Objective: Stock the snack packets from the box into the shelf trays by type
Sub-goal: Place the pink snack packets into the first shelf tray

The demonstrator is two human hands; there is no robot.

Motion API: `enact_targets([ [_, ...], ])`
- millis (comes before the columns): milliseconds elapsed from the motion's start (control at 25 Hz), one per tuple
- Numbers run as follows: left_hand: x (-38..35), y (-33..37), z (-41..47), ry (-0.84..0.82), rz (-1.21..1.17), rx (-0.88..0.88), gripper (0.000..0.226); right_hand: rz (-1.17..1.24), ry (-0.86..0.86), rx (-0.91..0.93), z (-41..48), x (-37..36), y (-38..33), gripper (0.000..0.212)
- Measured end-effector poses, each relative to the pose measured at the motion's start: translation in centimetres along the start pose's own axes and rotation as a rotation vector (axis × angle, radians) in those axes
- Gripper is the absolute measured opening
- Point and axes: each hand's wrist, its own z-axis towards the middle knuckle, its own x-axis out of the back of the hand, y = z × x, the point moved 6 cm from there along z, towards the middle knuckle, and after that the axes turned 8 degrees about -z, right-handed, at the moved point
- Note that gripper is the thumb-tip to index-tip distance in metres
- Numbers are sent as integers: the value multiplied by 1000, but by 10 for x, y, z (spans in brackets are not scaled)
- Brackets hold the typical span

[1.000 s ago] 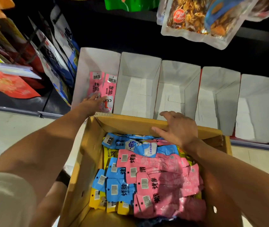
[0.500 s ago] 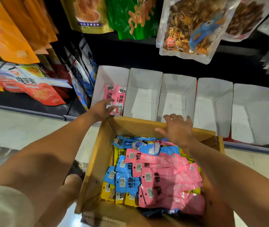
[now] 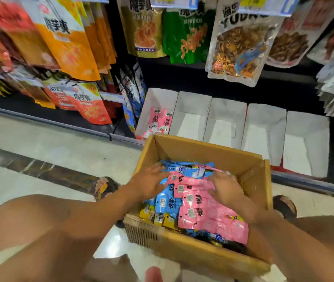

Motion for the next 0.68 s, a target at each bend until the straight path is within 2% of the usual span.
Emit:
enact_targets([
  [80, -28, 6, -12, -132, -9, 41, 58, -36, -145, 62, -13, -25, -10, 42],
  [160, -52, 6, -21, -206, -72, 96, 57, -68, -209, 98, -25, -45, -22, 45],
  [240, -74, 2, -30, -247, -154, 160, 59, -102, -224, 97, -31, -61, -31, 53],
  [360, -101, 7, -45, -317, -229, 250, 59, -127, -149, 45, -30, -68, -30, 63],
  [480, -100, 14, -52, -215, -61, 238, 51, -151, -119, -18, -25, -71, -20, 60],
  [560, -97, 12, -50, -148, -56, 232, 43, -157, -128, -47, -20, -77, -13, 52],
  [680, -98, 9, -45, -132, -64, 205, 41, -120, -128, -64, -12, -79, -7, 42],
])
